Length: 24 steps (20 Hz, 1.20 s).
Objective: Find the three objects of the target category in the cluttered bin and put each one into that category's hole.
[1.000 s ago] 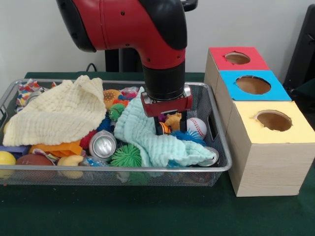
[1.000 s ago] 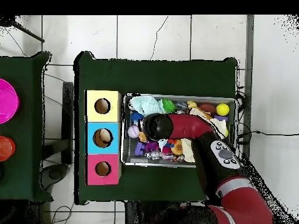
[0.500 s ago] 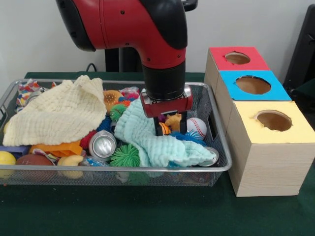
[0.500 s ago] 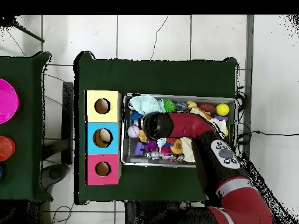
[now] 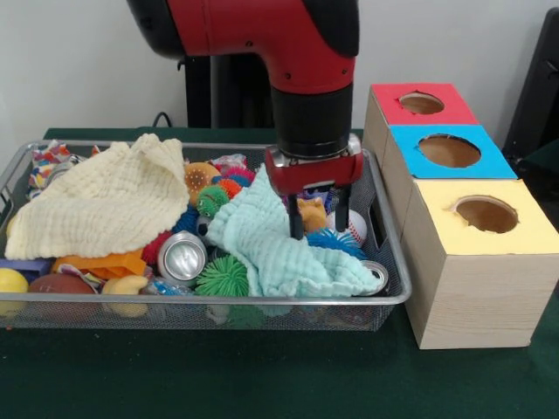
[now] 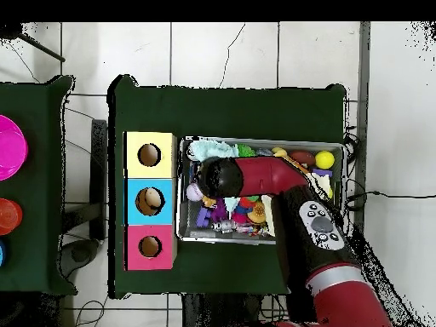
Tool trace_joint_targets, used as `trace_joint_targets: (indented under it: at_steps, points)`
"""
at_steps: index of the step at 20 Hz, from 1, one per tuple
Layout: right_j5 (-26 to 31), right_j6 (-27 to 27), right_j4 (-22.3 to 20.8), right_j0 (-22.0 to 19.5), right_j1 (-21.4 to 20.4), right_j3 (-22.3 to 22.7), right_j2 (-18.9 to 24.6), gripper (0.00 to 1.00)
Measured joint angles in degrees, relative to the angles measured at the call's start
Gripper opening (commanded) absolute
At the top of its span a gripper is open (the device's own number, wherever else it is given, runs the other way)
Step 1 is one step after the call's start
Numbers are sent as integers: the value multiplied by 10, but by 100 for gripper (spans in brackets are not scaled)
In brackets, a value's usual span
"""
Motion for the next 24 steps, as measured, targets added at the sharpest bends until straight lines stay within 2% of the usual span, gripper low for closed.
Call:
trace_joint_targets:
  at_steps: [6, 10, 15, 24]
  points:
    - [0, 0, 0, 37, -29, -9, -14, 100]
    - [0, 0, 0, 63, -30, -25, -26, 100]
    - [-6, 0, 0, 79, -11, -56, -38, 100]
    - [-12, 0, -15, 79, 32, -112, -66, 100]
